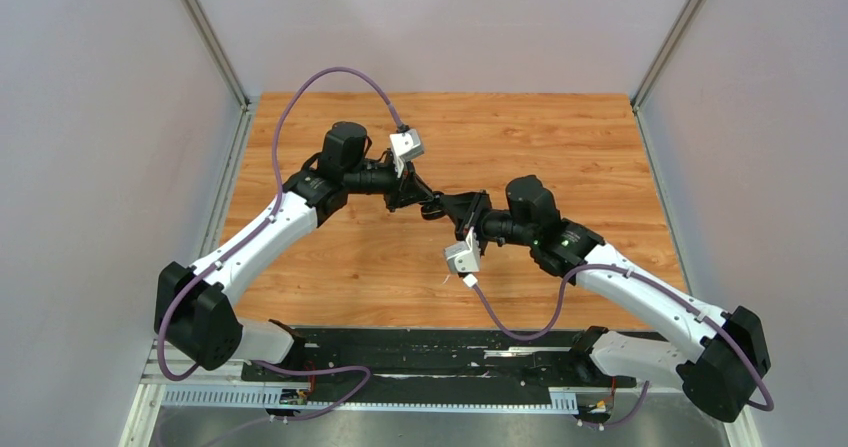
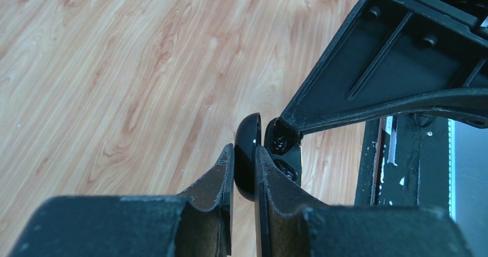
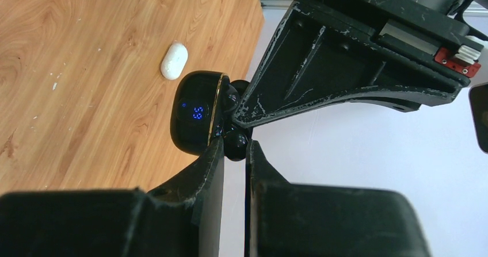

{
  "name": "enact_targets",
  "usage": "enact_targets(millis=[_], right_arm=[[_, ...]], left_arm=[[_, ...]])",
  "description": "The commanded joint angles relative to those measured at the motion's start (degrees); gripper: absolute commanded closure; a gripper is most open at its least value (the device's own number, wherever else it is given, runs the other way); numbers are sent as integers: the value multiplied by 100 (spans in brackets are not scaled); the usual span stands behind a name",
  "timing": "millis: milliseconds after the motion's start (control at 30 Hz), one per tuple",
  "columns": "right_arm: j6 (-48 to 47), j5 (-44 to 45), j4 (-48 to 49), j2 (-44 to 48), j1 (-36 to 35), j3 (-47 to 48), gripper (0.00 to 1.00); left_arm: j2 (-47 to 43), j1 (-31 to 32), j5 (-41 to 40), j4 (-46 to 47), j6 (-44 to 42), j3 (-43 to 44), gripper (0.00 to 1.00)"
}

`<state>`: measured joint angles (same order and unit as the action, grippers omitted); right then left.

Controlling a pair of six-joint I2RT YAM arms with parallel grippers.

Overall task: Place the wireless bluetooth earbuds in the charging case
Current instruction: Place the earbud in the charging case.

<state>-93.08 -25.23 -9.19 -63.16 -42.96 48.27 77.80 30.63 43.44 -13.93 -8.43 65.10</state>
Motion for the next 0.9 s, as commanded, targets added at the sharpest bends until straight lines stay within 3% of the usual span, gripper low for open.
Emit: enact_targets(millis=[0,233,700,867], right_arm=[[-233,99,-373,-126,20,224,91],[-73,223,-537,-136,16,338,70],[686,232,-1169,-255,89,825,63],[1709,110,-1496,-209,338,1264,54]], left_arm=[[-128,64,227,140,-162,222,100],[-143,83,217,90,-287,190,100],[-109,137,195,20,-466,210,100],[-112,137,-123,-82,-749,66,100]])
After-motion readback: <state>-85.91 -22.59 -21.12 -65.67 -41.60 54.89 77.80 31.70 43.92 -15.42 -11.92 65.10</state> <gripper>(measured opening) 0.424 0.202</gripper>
